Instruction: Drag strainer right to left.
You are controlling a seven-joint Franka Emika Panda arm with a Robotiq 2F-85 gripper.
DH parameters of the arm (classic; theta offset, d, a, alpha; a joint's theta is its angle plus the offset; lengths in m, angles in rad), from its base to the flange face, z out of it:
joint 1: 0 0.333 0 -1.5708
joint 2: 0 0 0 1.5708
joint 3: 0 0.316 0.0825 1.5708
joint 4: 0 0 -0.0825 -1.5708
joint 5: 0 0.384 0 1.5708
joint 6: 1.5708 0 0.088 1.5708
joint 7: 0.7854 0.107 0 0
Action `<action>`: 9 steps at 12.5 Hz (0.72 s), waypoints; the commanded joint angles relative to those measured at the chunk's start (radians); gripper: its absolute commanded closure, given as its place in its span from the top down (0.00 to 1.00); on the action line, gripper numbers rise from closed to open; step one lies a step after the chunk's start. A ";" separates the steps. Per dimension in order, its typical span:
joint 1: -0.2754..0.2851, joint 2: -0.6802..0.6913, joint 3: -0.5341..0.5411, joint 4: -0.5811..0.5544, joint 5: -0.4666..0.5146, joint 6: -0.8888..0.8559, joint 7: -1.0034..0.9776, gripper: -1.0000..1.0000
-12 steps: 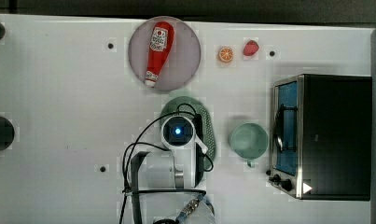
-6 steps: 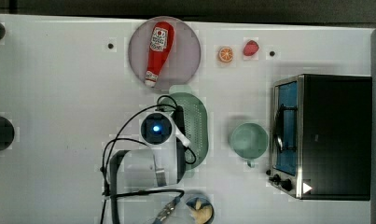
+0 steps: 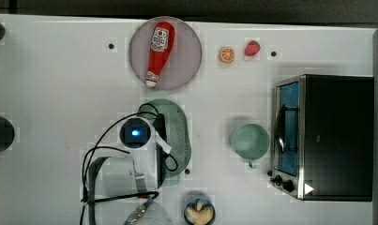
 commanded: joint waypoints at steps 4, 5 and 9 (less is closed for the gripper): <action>0.113 0.016 0.003 0.091 0.147 -0.029 0.045 1.00; 0.132 0.026 0.003 0.107 0.171 -0.034 0.057 1.00; 0.203 0.075 0.003 0.190 0.203 -0.040 0.187 1.00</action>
